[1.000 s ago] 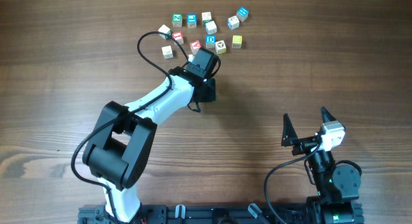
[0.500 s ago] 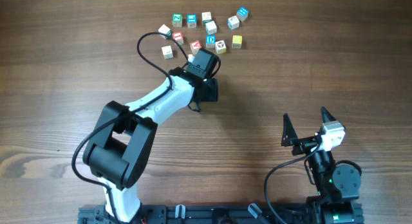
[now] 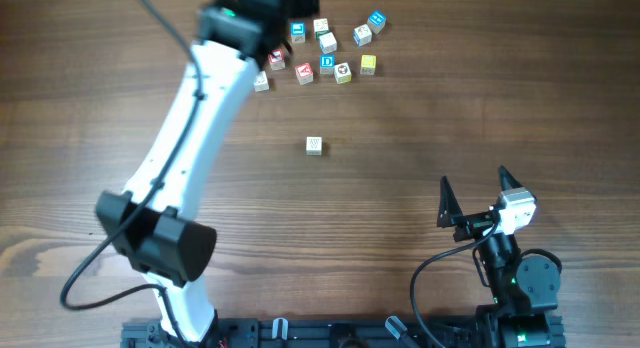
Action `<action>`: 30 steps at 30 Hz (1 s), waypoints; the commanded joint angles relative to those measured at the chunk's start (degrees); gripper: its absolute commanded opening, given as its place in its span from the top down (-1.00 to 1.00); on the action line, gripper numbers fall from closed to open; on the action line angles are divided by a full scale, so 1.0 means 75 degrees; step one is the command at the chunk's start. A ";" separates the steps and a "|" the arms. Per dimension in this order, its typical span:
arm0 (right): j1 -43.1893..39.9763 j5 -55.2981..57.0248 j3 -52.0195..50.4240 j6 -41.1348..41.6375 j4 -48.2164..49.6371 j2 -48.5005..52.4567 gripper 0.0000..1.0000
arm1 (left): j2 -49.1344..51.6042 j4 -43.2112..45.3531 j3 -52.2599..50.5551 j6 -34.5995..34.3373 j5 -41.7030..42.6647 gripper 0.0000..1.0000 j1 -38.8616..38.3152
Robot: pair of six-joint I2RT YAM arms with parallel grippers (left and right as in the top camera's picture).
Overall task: Form a tower
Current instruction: 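Open the left gripper, release the W block, and lift away, then move the left gripper over the fish-picture block and lower onto it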
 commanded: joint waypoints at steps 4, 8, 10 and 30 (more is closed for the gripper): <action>-0.0044 0.0134 -0.0006 0.0102 0.0044 -0.0035 -1.00 | -0.0020 -0.0041 0.1483 0.0192 0.2661 -0.52 0.1326; -0.0044 0.0134 -0.0006 0.0102 0.0044 -0.0035 -1.00 | 0.0673 -0.0067 0.1483 0.0192 0.2704 -0.50 0.1574; -0.0044 0.0134 -0.0006 0.0102 0.0044 -0.0035 -1.00 | 0.1102 -0.0070 0.1475 0.0195 0.2704 -0.49 0.1585; -0.0044 0.0134 -0.0009 0.0102 0.0044 -0.0035 -1.00 | 0.4409 -0.0463 0.1425 -0.1276 0.1174 0.03 0.1577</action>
